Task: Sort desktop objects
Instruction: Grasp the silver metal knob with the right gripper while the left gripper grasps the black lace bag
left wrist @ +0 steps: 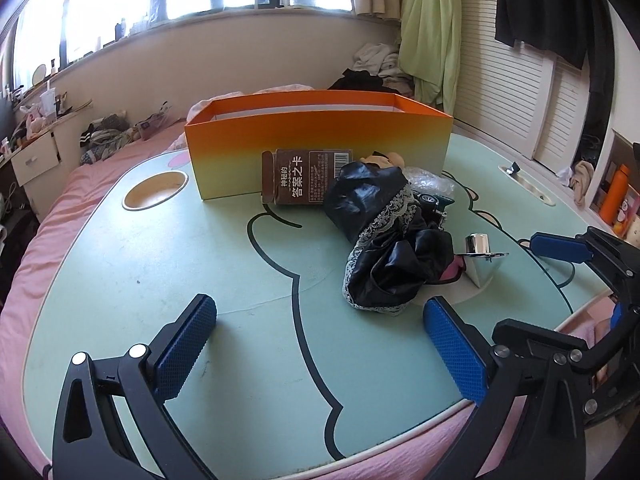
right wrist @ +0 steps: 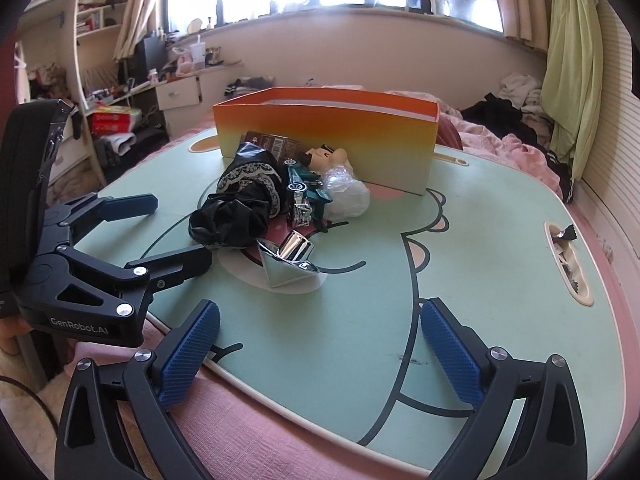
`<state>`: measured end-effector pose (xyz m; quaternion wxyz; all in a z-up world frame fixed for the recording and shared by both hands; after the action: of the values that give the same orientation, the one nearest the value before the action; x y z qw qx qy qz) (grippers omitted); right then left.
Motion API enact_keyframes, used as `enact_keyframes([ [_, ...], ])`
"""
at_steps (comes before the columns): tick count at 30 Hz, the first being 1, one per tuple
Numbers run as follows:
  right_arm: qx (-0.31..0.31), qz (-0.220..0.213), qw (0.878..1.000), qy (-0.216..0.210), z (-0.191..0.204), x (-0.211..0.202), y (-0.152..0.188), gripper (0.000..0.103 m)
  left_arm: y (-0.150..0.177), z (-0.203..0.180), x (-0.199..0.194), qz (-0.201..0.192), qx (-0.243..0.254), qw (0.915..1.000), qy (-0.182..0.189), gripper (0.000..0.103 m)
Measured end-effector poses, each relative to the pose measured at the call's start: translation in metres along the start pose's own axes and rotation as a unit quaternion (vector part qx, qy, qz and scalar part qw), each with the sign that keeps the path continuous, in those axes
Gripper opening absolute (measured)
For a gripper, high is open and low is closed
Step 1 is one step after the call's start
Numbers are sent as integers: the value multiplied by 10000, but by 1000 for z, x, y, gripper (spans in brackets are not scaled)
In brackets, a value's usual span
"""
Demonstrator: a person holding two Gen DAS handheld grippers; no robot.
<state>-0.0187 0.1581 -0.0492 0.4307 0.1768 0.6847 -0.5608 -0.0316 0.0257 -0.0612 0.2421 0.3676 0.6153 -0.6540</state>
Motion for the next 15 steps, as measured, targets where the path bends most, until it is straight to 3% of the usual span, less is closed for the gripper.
enact_keyframes([
  [15, -5, -4, 10000, 1, 0, 0, 0, 102, 0, 0, 0, -2, 0, 10000, 1, 103],
])
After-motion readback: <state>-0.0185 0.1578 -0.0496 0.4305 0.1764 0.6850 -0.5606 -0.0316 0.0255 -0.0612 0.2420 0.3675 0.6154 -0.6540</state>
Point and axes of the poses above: each gripper's, at about its wrist camera, not at the fingertips, and x roughly the way its jaws point, z to its left, y to its underside, the point moved 9 cm from there along x, roughly the way its jaws point, and after that the axes turned 12 degrees about z, right-handed, at the moved point
